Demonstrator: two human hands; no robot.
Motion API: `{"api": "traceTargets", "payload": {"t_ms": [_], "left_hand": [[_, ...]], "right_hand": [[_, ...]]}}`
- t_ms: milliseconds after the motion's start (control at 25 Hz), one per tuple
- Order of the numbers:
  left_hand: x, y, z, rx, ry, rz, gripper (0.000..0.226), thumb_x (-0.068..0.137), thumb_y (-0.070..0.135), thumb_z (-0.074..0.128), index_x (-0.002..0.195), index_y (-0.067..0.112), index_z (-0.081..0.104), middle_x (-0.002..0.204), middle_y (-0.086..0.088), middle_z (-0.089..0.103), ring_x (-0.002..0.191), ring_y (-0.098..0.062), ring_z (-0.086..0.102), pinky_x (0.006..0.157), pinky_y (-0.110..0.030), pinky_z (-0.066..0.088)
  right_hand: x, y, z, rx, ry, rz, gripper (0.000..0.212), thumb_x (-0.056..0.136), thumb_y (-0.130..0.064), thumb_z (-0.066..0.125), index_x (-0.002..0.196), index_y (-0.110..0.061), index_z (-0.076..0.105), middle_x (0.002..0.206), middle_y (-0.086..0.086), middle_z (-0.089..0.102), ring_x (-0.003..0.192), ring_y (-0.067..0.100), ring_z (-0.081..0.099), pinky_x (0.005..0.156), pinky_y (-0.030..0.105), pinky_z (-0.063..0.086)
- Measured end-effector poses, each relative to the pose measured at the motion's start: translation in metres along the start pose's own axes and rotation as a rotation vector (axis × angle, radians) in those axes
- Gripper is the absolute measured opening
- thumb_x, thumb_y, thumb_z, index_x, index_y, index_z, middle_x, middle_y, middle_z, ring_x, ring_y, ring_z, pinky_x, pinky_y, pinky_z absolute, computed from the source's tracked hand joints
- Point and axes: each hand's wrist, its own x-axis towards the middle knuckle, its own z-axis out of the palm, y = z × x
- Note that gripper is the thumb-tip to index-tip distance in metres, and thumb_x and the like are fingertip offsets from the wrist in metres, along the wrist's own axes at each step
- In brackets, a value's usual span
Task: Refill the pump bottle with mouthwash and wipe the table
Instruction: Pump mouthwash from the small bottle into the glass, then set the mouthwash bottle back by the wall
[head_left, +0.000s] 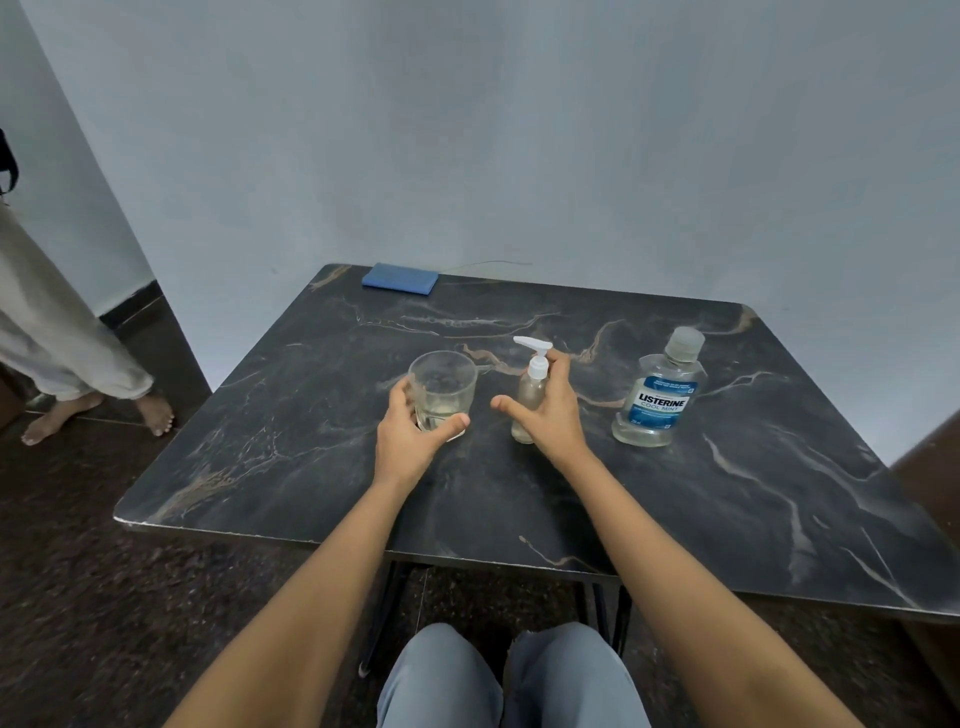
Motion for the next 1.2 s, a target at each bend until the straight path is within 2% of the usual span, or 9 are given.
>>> {"api": "traceTargets", "payload": {"t_ms": [80, 280, 480, 600, 640, 800, 920, 1080, 1200], "left_hand": [[0.001, 0.000, 0.001, 0.022, 0.002, -0.006, 0.099, 0.048, 0.060, 0.085, 0.131, 0.032, 0.040, 0.127, 0.010, 0.055, 0.116, -0.013, 0.057, 0.099, -0.036, 0.048], [0.012, 0.005, 0.006, 0.146, 0.058, 0.012, 0.080, 0.060, 0.045, 0.087, 0.126, 0.022, 0.049, 0.122, 0.004, 0.062, 0.111, -0.017, 0.060, 0.094, -0.040, 0.051], [0.062, 0.033, 0.017, 0.117, 0.034, 0.057, 0.078, 0.062, 0.040, 0.087, 0.127, 0.019, 0.050, 0.118, 0.000, 0.064, 0.108, -0.018, 0.061, 0.094, -0.039, 0.051], [0.110, 0.049, 0.032, 0.123, 0.036, 0.067, 0.078, 0.063, 0.040, 0.086, 0.128, 0.017, 0.050, 0.123, -0.003, 0.062, 0.112, -0.021, 0.059, 0.097, -0.041, 0.050], [0.127, 0.051, 0.038, 0.129, 0.036, 0.076, 0.077, 0.063, 0.040, 0.085, 0.127, 0.016, 0.050, 0.123, -0.003, 0.062, 0.113, -0.022, 0.059, 0.097, -0.041, 0.049], [0.189, 0.053, 0.067, 0.112, 0.039, 0.079, 0.074, 0.071, 0.029, 0.083, 0.132, 0.012, 0.046, 0.129, -0.007, 0.056, 0.119, -0.024, 0.052, 0.093, -0.027, 0.040], [0.239, 0.039, 0.089, 0.102, 0.055, 0.070, 0.073, 0.070, 0.028, 0.084, 0.130, 0.012, 0.047, 0.128, -0.009, 0.056, 0.118, -0.025, 0.053, 0.089, -0.024, 0.038], [0.292, 0.019, 0.113, 0.093, 0.049, 0.072, 0.071, 0.070, 0.027, 0.084, 0.128, 0.013, 0.046, 0.124, -0.006, 0.055, 0.110, -0.017, 0.050, 0.088, -0.023, 0.037], [0.318, 0.008, 0.125, 0.115, 0.048, 0.079, 0.076, 0.070, 0.029, 0.084, 0.133, 0.012, 0.044, 0.130, -0.009, 0.054, 0.117, -0.022, 0.049, 0.091, -0.025, 0.038]], "right_hand": [[-0.005, 0.002, -0.002, -0.021, -0.015, 0.027, 0.078, 0.070, -0.032, 0.082, 0.128, -0.020, 0.031, 0.129, -0.001, 0.047, 0.116, 0.013, 0.047, 0.095, 0.025, 0.039], [-0.005, 0.009, -0.010, -0.087, -0.019, 0.103, 0.054, 0.070, -0.026, 0.078, 0.112, -0.022, 0.046, 0.108, -0.003, 0.058, 0.098, 0.015, 0.056, 0.083, 0.031, 0.047], [0.046, -0.007, -0.023, -0.032, 0.081, 0.167, 0.065, 0.070, -0.015, 0.082, 0.124, -0.013, 0.046, 0.117, 0.000, 0.057, 0.103, 0.015, 0.056, 0.088, 0.026, 0.048], [0.095, -0.003, -0.021, -0.039, 0.175, 0.177, 0.061, 0.069, -0.016, 0.083, 0.121, -0.017, 0.049, 0.115, 0.002, 0.061, 0.103, 0.020, 0.059, 0.091, 0.034, 0.050], [0.111, 0.000, -0.020, -0.035, 0.201, 0.181, 0.060, 0.069, -0.016, 0.082, 0.120, -0.018, 0.050, 0.112, 0.001, 0.061, 0.102, 0.020, 0.060, 0.088, 0.032, 0.050], [0.171, 0.018, -0.013, 0.040, 0.272, 0.225, 0.049, 0.076, -0.006, 0.075, 0.119, -0.015, 0.054, 0.099, -0.005, 0.057, 0.084, 0.009, 0.058, 0.061, 0.003, 0.041], [0.213, 0.047, -0.002, 0.083, 0.321, 0.259, 0.048, 0.077, -0.001, 0.072, 0.120, -0.014, 0.055, 0.096, -0.006, 0.057, 0.075, 0.001, 0.057, 0.057, 0.002, 0.041], [0.254, 0.084, 0.010, 0.098, 0.381, 0.282, 0.048, 0.077, 0.000, 0.071, 0.120, -0.014, 0.056, 0.098, -0.004, 0.058, 0.077, 0.003, 0.057, 0.054, 0.001, 0.040], [0.275, 0.105, 0.015, 0.102, 0.412, 0.284, 0.049, 0.075, 0.000, 0.073, 0.119, -0.013, 0.056, 0.107, 0.003, 0.060, 0.089, 0.014, 0.059, 0.053, -0.001, 0.040]]}}
